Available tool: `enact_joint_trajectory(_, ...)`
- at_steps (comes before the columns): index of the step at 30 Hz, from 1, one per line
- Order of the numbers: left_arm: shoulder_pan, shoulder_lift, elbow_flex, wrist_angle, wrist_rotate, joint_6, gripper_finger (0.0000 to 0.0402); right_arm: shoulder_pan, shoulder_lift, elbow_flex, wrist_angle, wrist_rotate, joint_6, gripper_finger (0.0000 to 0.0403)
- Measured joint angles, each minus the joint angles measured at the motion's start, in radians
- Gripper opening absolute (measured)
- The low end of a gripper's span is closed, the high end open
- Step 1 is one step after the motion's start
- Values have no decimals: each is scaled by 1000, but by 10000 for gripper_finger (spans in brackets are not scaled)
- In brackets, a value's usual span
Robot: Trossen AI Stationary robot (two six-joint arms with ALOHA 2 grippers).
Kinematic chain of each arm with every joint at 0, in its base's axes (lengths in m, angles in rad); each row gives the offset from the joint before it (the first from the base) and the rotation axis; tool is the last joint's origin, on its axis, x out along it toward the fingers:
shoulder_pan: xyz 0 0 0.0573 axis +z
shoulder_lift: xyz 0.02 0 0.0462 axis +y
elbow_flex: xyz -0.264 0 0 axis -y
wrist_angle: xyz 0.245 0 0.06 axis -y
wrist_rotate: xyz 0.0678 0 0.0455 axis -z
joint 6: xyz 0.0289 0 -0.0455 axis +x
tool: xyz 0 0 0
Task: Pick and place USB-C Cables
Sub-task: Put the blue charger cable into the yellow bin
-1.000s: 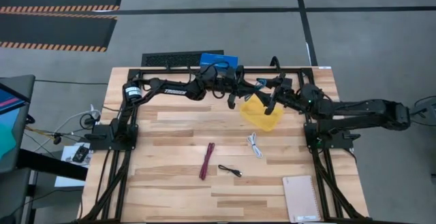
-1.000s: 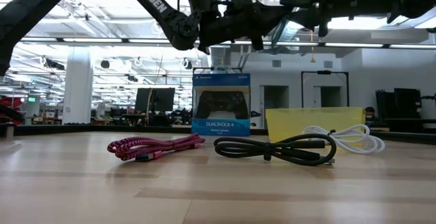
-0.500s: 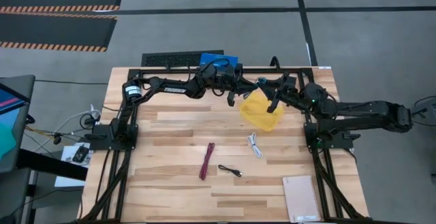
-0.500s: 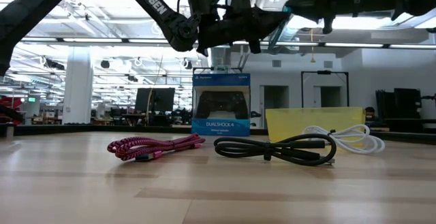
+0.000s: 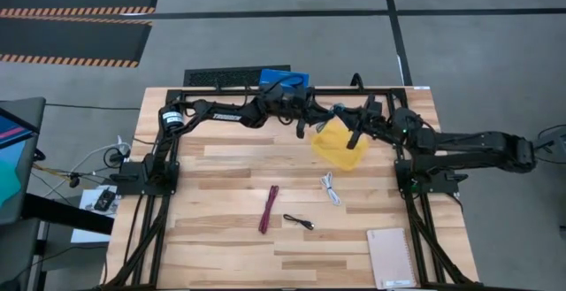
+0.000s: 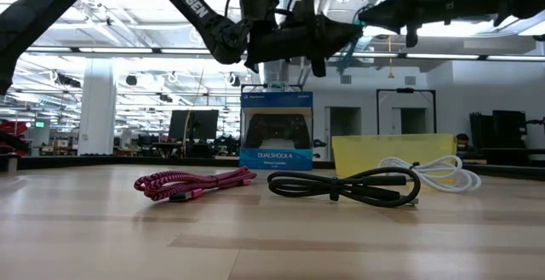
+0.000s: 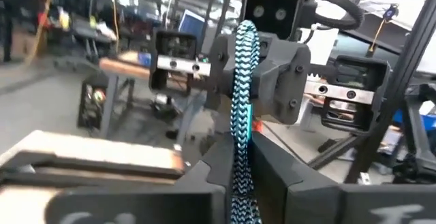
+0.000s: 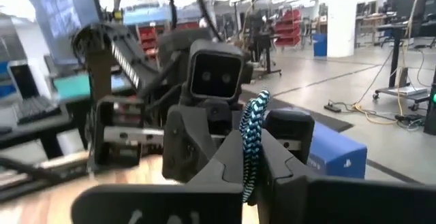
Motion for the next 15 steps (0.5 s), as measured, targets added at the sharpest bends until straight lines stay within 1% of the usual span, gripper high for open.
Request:
enact_joint_trajectory(2, 1, 0, 0, -26, 32, -27, 58, 0, -14, 38, -104, -4, -17, 14)
enact_joint_trajectory(5, 2, 0, 0, -64, 94, -56, 102, -2, -19, 138, -310, -3, -63, 14)
enact_joint_trajectory(9, 0, 0, 0, -93, 242, -106, 155, -3, 5, 297, -602, 16, -130, 14)
enact_joint_trajectory(12, 0, 0, 0, -96, 364, -176, 182, -3, 26, 401, -782, 46, -172, 14)
enact_joint_trajectory(15, 0, 0, 0, -107, 461, -247, 195, -2, 39, 478, -946, 100, -192, 14)
